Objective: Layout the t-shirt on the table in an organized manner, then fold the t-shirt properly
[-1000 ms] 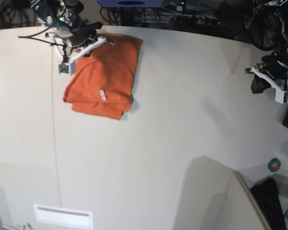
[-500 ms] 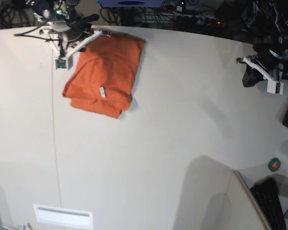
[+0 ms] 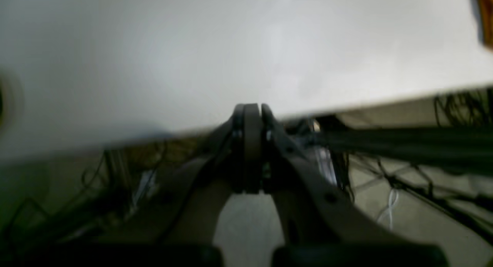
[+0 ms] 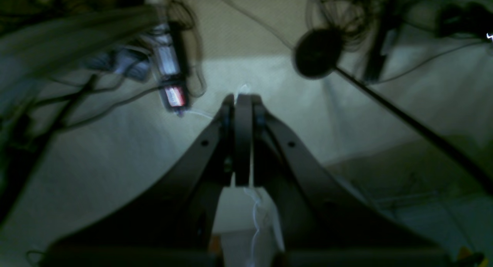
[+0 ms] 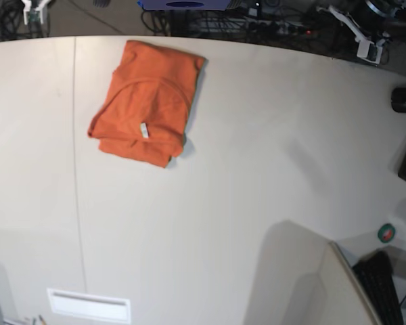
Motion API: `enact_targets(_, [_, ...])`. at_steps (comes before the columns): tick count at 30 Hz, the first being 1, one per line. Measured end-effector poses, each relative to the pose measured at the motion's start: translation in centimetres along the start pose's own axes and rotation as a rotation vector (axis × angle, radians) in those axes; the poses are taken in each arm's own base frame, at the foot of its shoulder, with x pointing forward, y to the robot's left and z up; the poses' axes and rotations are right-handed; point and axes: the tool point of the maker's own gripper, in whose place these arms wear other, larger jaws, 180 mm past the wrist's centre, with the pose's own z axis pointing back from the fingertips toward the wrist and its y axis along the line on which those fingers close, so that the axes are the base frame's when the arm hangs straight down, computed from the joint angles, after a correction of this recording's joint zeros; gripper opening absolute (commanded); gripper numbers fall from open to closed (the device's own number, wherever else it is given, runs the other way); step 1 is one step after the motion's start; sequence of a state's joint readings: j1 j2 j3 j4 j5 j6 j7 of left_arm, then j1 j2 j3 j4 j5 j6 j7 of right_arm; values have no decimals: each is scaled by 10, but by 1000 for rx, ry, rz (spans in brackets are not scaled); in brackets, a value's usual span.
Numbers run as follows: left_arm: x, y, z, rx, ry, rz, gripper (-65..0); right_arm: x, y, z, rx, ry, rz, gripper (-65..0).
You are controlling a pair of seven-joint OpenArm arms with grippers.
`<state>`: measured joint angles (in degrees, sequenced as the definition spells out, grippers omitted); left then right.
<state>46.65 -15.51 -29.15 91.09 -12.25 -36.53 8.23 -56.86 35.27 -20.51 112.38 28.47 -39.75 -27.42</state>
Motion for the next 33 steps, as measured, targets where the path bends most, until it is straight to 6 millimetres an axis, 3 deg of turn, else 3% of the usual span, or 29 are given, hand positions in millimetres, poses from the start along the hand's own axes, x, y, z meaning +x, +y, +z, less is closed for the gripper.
enact_targets(8, [-90,5,20,25,152,94,-650,-67,-49,-29,-147,173,74,-650])
enact_targets(10, [-122,-7,27,-13,221,38,-650,-94,-45,-37,-73,246,148,-650])
enact_targets(13, [-164,-36,40,-76,281,40,-650,-134,-22,-53,33,362,167,-650])
enact_targets(15, [-196,-47,53,-96,367,77,-650,-146,-13,-68,62,410,152,-650])
enact_targets(18, [-228,-40,56,-57,447,150,-650,-139,-25,-98,39,428,165,-650])
enact_targets(21, [-228,-40,30,-35,423,215,-650,-128,-37,-122,52,453,185,-650])
enact_targets(25, [-238,-71,2,-54,431,311,-650,-117,-54,-152,105,430,238,-650])
enact_targets(28, [-263,-85,-5,-26,529,284,-650,-83,-90,-178,38,294,307,-650])
enact_targets(30, [-289,-93,0,-24,661,236,-650,-80,-104,-185,-2,249,344,-650])
enact_targets(33, [-300,-106,-5,-76,758,138,-650,-91,-76,-187,58,171,363,-650])
